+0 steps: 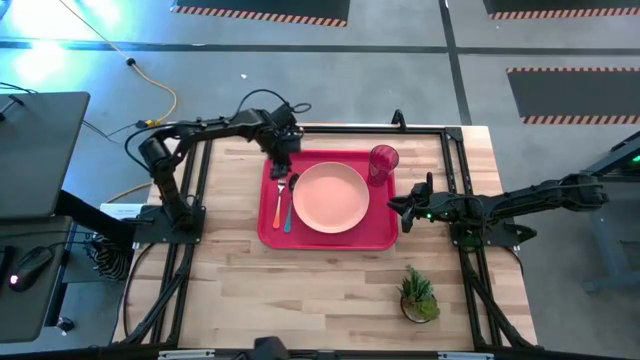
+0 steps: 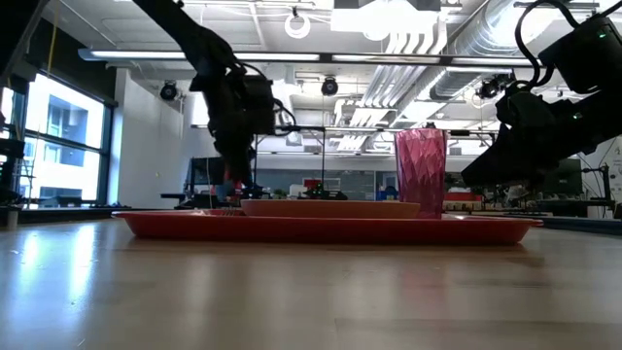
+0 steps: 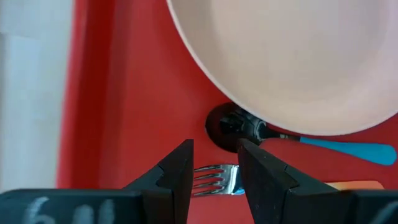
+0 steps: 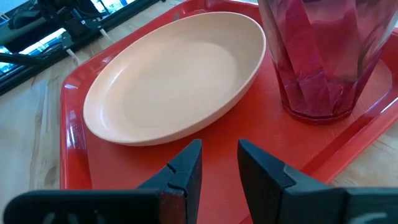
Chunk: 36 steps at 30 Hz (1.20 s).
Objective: Pick and place plate/cup/fork/spoon on tray
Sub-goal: Adjust the plate and spoon on the tray
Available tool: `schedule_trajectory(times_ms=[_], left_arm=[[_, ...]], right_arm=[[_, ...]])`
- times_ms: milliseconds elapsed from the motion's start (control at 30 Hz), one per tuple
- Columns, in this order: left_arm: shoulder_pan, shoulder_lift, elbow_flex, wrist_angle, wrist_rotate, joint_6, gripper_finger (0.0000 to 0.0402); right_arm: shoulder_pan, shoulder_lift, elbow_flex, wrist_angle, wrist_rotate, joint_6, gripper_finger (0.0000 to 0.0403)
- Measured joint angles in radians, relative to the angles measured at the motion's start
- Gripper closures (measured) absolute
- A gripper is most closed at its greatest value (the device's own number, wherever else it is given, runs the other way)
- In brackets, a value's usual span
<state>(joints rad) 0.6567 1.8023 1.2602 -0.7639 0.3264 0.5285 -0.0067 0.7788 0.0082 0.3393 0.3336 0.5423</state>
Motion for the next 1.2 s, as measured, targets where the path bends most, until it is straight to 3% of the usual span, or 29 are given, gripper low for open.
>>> schedule_trajectory(times_ms=[300,1000,1200], left_arm=[[-0.019,0.057,0.0,0.002,-0.017,0.0,0.0287],[-0.025,0.058,0.0,0.053,-0.029,0.026,0.0287],[-0.029,0.058,0.0,0.054,-0.077,0.026,0.0287]], right_arm=[[0.0,0.0,0.0,0.0,0.0,0.005,0.0309],[0.0,0.0,0.0,0.0,-0.004,0.03,0.0309],[0.0,0.0,0.0,0.0,-0.004,0.03,0.0309]])
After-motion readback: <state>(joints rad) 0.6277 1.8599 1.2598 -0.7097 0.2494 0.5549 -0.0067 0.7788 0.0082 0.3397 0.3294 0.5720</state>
